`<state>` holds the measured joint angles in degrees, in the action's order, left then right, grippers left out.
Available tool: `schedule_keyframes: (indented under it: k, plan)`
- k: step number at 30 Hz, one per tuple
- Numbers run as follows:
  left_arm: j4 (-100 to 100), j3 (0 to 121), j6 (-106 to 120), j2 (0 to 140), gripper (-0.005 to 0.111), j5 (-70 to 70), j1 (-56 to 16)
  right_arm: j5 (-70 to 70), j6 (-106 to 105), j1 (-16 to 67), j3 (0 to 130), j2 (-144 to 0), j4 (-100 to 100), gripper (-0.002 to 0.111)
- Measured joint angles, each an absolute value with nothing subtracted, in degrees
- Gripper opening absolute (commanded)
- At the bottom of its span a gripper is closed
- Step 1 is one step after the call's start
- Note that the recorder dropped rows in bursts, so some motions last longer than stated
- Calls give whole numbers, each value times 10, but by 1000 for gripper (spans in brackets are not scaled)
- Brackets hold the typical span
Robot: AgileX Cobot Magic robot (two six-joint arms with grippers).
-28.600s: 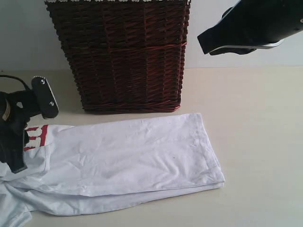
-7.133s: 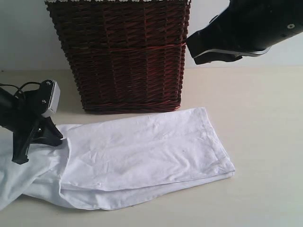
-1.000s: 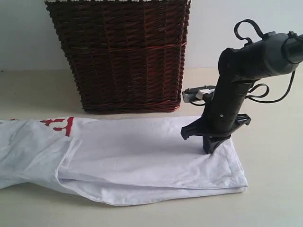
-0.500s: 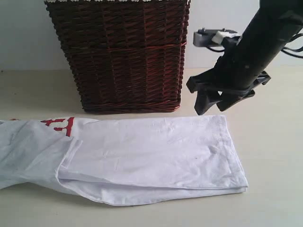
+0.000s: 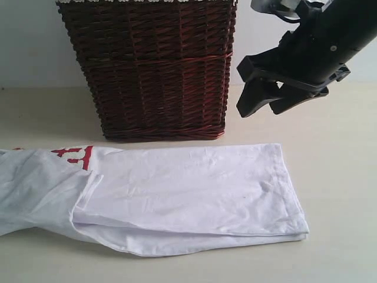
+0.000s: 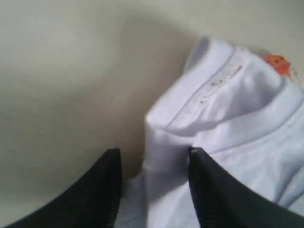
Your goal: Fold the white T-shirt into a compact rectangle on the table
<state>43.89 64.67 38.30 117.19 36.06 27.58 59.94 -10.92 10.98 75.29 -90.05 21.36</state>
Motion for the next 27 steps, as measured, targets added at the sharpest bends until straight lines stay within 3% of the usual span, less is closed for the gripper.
schedule_keyframes:
  k: [9,12,15,22,27]
  plan:
    - [461,662,434,1202,42,389,276,602,-114,110,753,-900,217,61]
    - [475,664,443,1207,26,395,276,602,-114,110,753,-900,219,61]
    - [480,667,445,1209,0,404,277,602,-114,110,753,-900,221,61]
    - [488,695,448,1228,0,509,277,602,-114,110,753,-900,222,60]
    - [463,718,426,1209,0,551,277,612,-114,110,753,-900,222,48]
